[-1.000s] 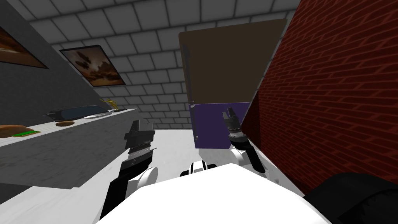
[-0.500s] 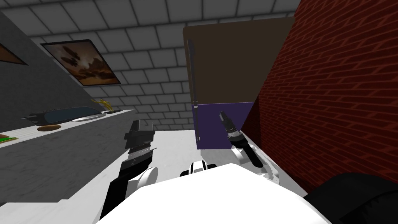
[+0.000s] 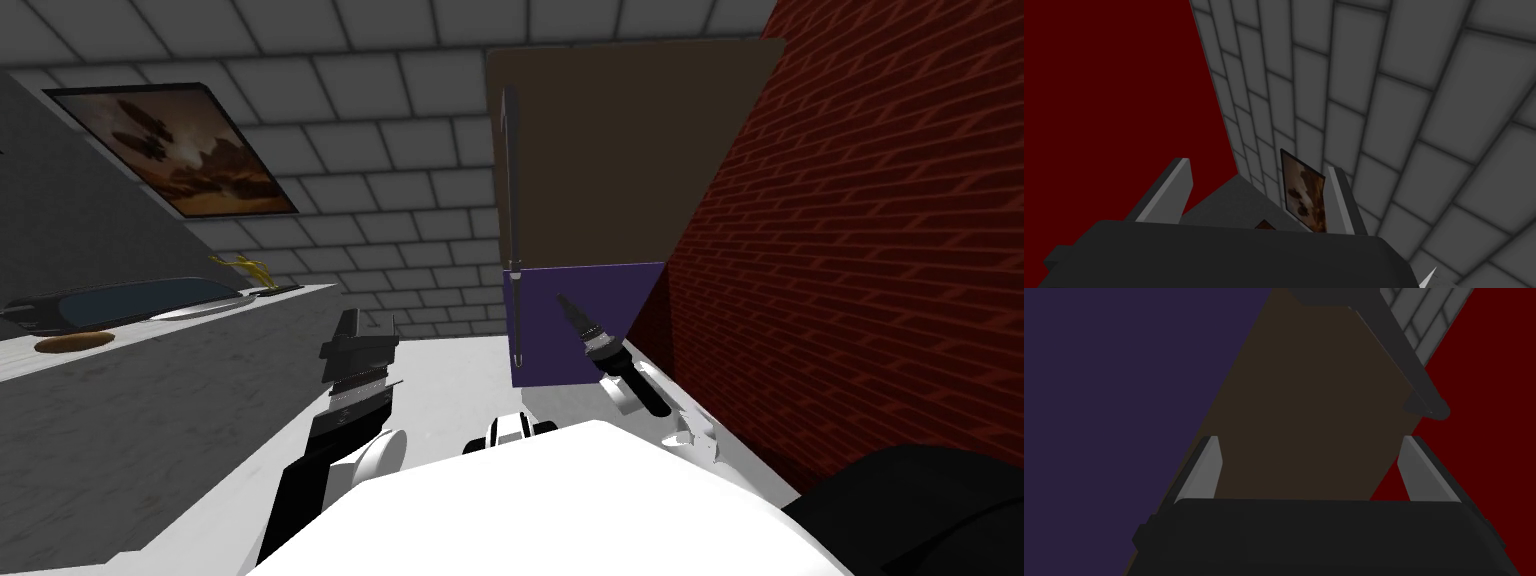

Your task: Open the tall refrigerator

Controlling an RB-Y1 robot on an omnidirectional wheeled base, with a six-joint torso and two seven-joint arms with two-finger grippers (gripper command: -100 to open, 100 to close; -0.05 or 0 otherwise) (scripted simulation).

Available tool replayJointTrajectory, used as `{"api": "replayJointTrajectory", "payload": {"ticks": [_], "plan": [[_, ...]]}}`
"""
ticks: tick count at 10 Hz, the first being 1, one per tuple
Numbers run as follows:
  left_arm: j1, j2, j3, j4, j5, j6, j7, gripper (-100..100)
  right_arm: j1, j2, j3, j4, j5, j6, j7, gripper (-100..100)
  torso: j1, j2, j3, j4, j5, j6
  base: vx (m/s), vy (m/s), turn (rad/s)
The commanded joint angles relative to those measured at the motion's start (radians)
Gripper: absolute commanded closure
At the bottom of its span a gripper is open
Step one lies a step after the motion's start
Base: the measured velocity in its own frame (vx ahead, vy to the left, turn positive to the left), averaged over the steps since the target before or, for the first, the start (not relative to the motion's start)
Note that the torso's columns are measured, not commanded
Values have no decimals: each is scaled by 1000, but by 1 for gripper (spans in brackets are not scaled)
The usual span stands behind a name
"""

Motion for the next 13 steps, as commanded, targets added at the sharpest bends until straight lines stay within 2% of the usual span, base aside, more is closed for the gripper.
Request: {"api": "replayJointTrajectory", "payload": {"ticks": [1,2,3,4,5,6,7,8,10,13], "plan": [[0,0,0,0,0,0,0,0,-8,-71,-8,29,40,27,0,-100,-1,0,0,0,0,0,67,111,-68],[0,0,0,0,0,0,0,0,-8,-80,-8,29,40,27,0,-100,1,-1,-1,0,0,0,66,107,-45],[0,0,0,0,0,0,0,0,-17,-119,-10,51,69,47,2,-100,1,-2,-1,-1,0,0,63,112,-78],[0,0,0,0,0,0,0,0,-17,-127,-10,51,69,47,2,-100,1,-2,-1,-1,0,0,46,104,-33],[0,0,0,0,0,0,0,0,-26,-167,-12,74,98,66,4,-100,1,-1,-1,0,0,0,58,122,-61],[0,0,0,0,0,0,0,0,-26,-175,-12,74,98,66,4,-100,2,-1,-1,0,0,0,30,112,-43],[0,0,0,0,0,0,0,0,-36,-217,-13,97,127,85,6,-100,1,0,0,0,0,0,42,130,-72],[0,0,0,0,0,0,0,0,-36,-224,-13,97,127,85,6,-100,2,-1,-1,0,0,0,39,112,-45],[0,0,0,0,0,0,0,0,-56,-296,-17,145,182,122,8,-100,1,-2,-2,-1,0,0,71,155,-79],[0,0,0,0,0,0,0,0,-66,-372,-18,170,207,140,8,-100,-1,1,0,0,0,0,26,129,-45]]}}
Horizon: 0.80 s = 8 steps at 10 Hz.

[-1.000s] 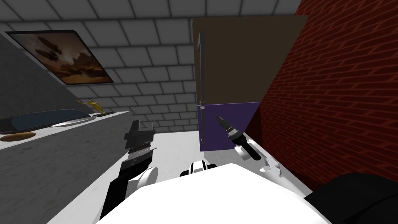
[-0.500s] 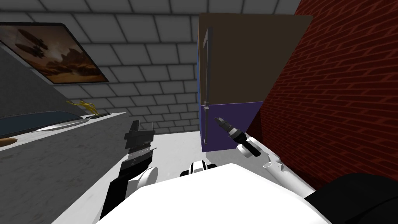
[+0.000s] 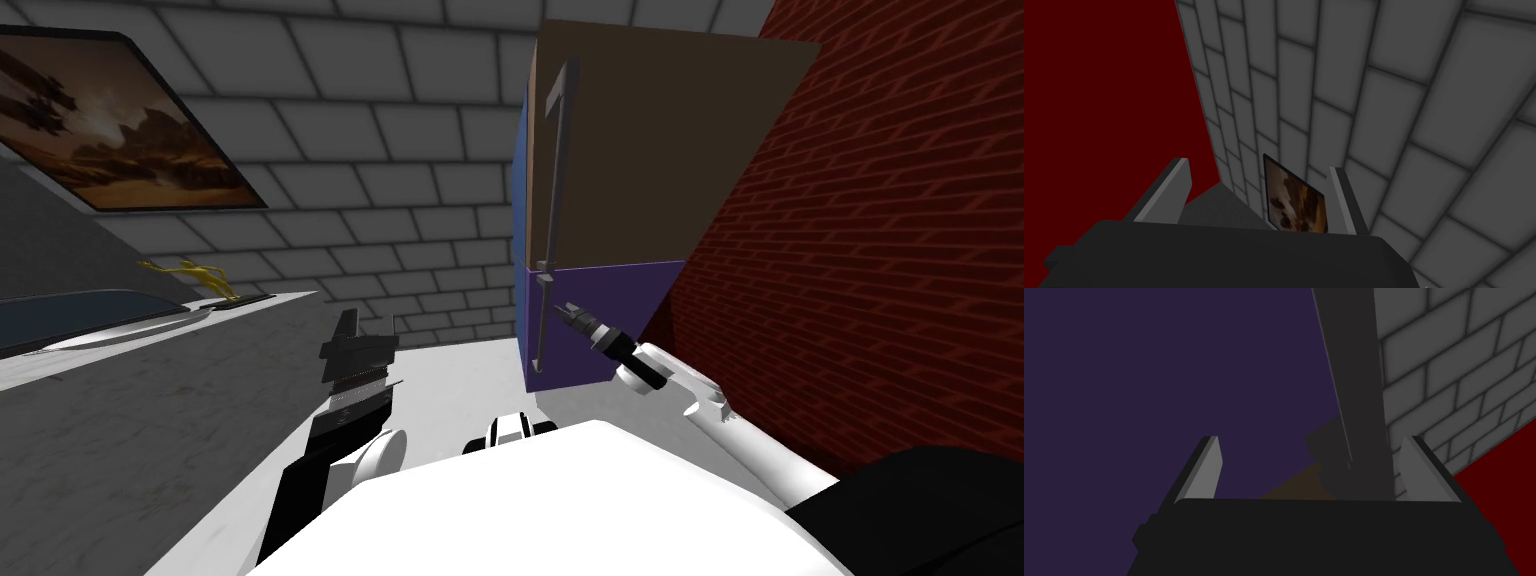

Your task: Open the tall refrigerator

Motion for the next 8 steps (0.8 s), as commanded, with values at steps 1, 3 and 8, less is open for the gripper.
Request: {"api": "replayJointTrajectory", "payload": {"ticks": [1,3,8], "plan": [[0,0,0,0,0,0,0,0,-12,-75,-8,39,35,25,-2,-100,-1,0,0,0,0,0,33,118,-54],[0,0,0,0,0,0,0,0,-24,-127,-10,66,58,42,-3,-100,1,-3,-2,-1,0,0,32,125,-40],[0,0,0,0,0,0,0,0,-47,-239,-13,121,100,73,-5,-100,1,-2,-1,0,0,0,9,109,-38]]}}
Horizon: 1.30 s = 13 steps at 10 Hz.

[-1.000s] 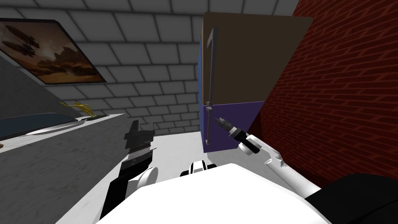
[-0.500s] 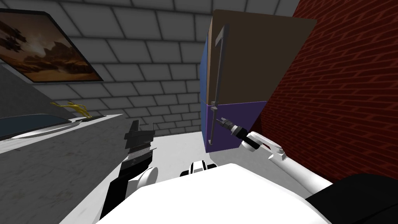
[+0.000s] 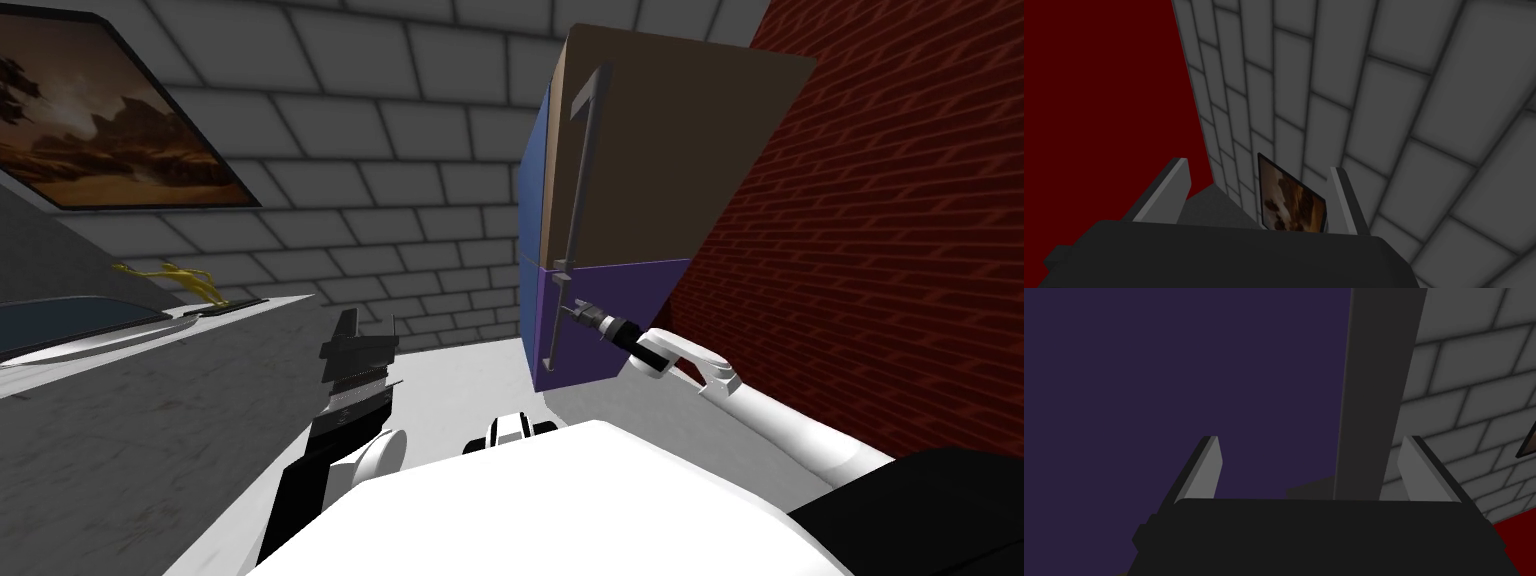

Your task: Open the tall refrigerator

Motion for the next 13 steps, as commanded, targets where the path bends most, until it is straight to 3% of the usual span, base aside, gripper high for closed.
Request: {"api": "replayJointTrajectory", "payload": {"ticks": [1,2,13], "plan": [[0,0,0,0,0,0,0,0,-18,-66,-3,46,30,21,-2,-100,0,0,0,0,0,0,-4,122,-48],[0,0,0,0,0,0,0,0,-18,-80,-3,46,30,21,-2,-100,1,-2,-1,-1,0,-1,-1,100,-27],[0,0,0,0,0,0,0,0,-89,-350,-13,212,123,97,-17,-100,-3,-3,-2,1,0,1,-9,106,-26]]}}
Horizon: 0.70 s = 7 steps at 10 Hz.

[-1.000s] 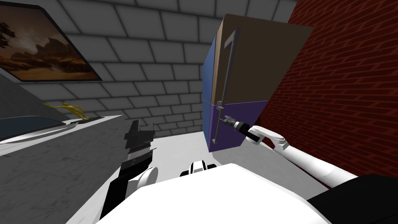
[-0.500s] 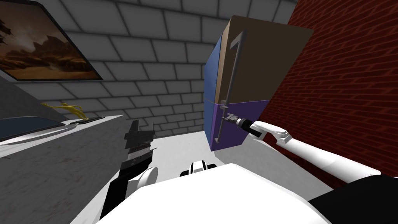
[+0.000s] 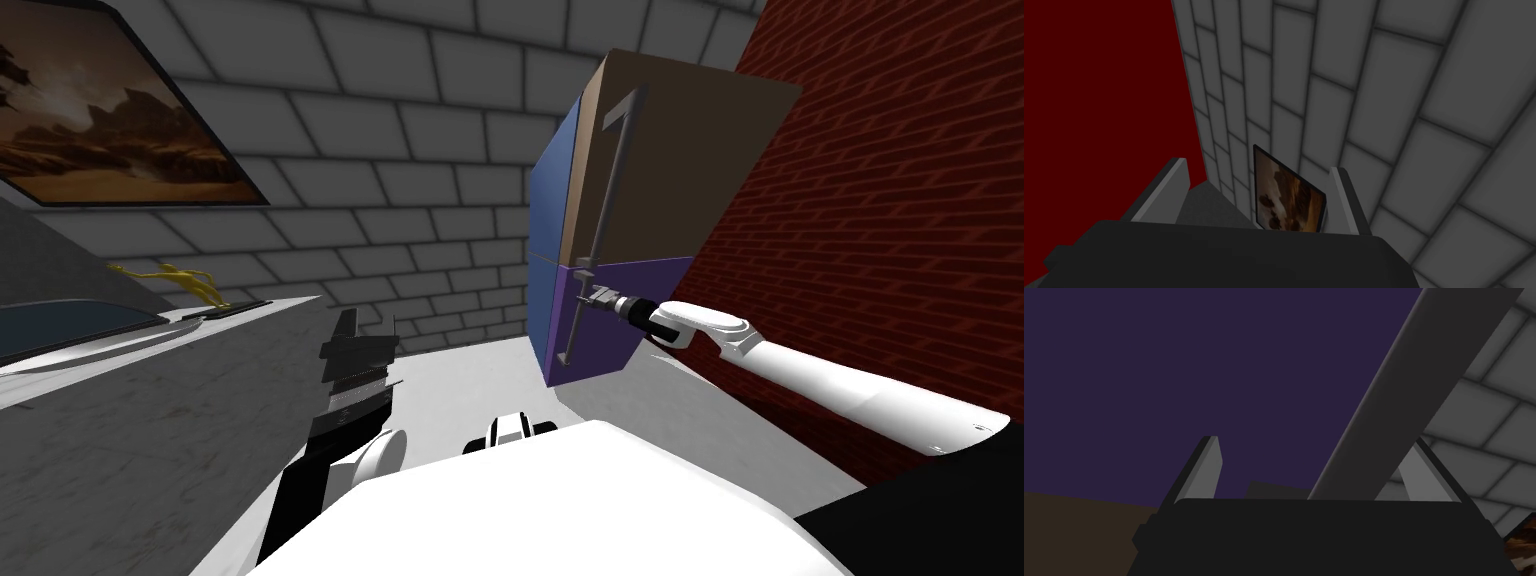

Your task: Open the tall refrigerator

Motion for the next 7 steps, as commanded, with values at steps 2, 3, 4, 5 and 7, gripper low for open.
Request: {"api": "replayJointTrajectory", "payload": {"ticks": [2,3,4,5,7], "plan": [[0,0,0,0,0,0,0,0,-29,-94,-2,51,27,36,-9,-100,0,1,1,1,1,0,-21,98,-16],[0,0,0,0,0,0,0,0,-29,-99,-2,51,27,36,-9,-100,1,1,0,3,2,0,-7,78,-27],[0,0,0,0,0,0,0,0,-39,-137,-3,73,39,46,-11,-100,0,1,1,1,0,0,-2,88,-30],[0,0,0,0,0,0,0,0,-48,-173,-4,94,51,56,-13,-100,1,1,0,1,1,0,-14,150,-34],[0,0,0,0,0,0,0,0,-64,-231,-7,130,72,72,-16,-100,2,2,1,4,3,1,-20,155,-38]]}}
